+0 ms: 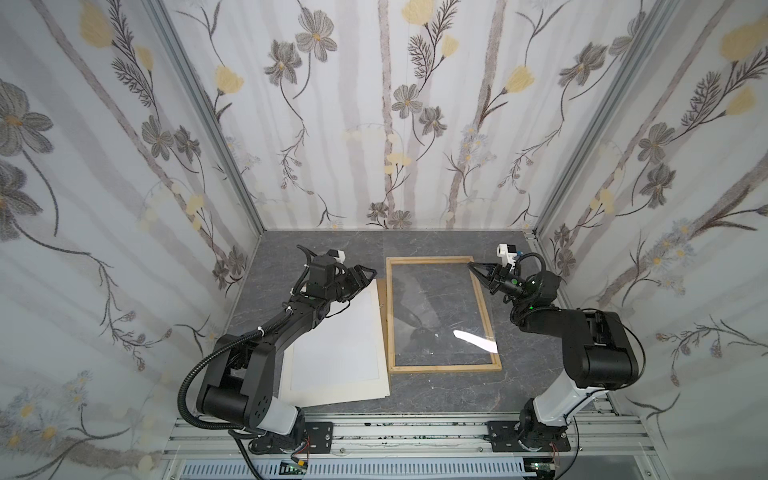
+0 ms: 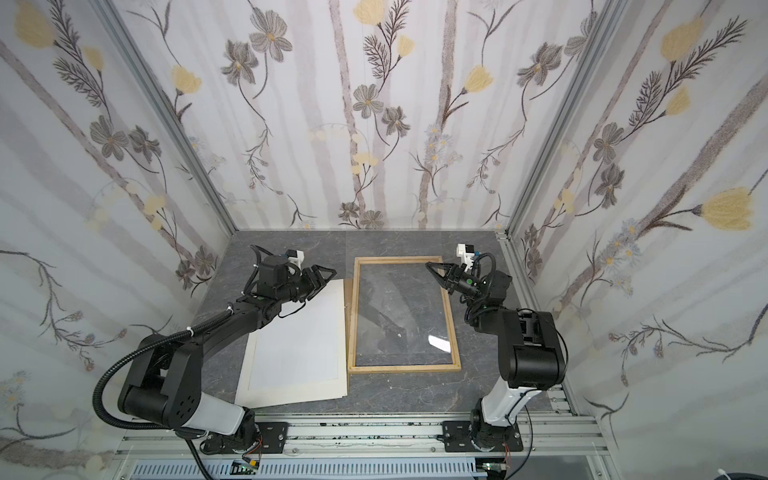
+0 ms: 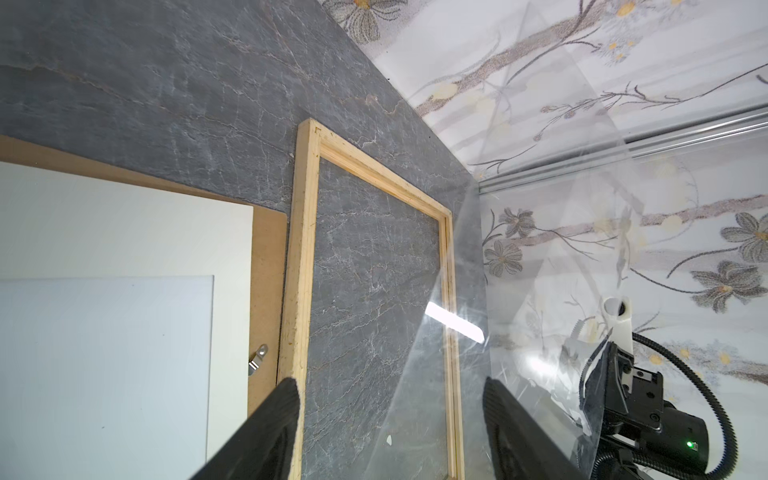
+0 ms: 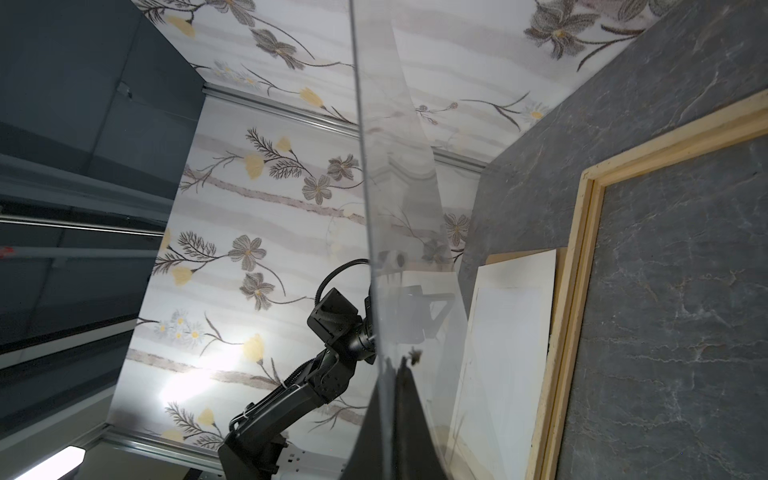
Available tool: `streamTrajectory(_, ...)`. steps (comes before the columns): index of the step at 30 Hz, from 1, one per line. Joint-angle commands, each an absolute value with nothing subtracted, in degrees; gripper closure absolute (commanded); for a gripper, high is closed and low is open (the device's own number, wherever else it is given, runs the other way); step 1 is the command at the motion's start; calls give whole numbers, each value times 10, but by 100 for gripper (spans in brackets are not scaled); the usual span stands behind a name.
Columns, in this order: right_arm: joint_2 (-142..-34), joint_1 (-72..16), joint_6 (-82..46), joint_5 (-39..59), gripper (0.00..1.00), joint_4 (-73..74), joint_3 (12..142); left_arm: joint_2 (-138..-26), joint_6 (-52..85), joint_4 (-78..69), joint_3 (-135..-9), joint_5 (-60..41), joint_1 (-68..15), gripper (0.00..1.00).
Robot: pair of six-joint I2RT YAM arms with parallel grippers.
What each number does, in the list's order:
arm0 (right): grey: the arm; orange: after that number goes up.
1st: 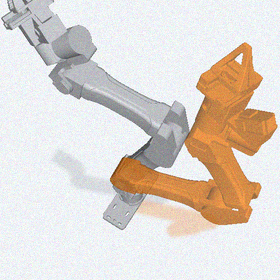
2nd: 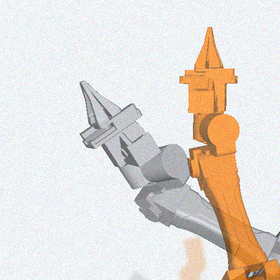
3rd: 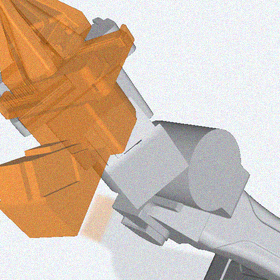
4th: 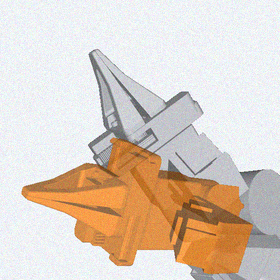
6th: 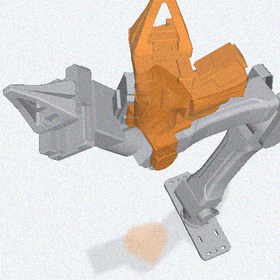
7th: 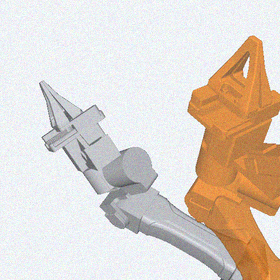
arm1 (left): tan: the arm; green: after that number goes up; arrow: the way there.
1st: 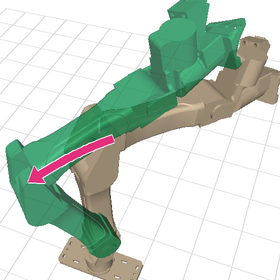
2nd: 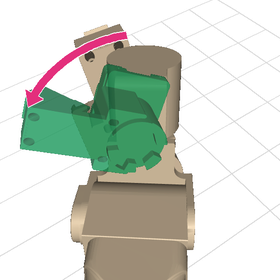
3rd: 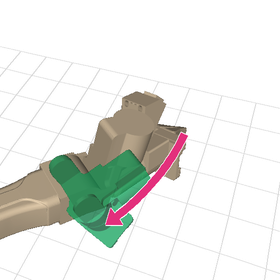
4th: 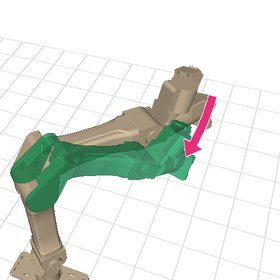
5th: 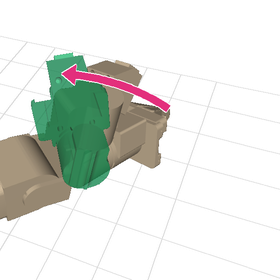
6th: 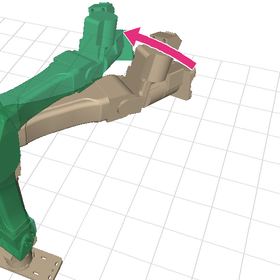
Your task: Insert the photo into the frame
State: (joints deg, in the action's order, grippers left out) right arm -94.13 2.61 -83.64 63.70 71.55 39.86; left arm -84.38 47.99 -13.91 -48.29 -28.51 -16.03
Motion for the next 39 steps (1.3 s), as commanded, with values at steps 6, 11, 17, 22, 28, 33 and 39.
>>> streamTrajectory(6,-874,14,-644,585,100,450,440,-807,479,-142,-466,-283,-152,30)
streamTrajectory(11,-871,1,-668,579,100,476,416,-792,479,-143,-453,-287,-146,29)
streamTrajectory(17,-891,-2,-712,594,100,528,412,-781,481,-150,-435,-292,-140,29)
streamTrajectory(22,-897,-2,-691,594,100,501,413,-775,482,-156,-421,-294,-135,29)
streamTrajectory(28,-910,0,-653,599,100,455,415,-778,485,-164,-410,-299,-134,29)
streamTrajectory(33,-923,7,-583,598,100,364,436,-782,489,-174,-403,-302,-133,29)
streamTrajectory(39,-951,11,-499,594,100,261,481,-789,494,-184,-399,-306,-133,29)
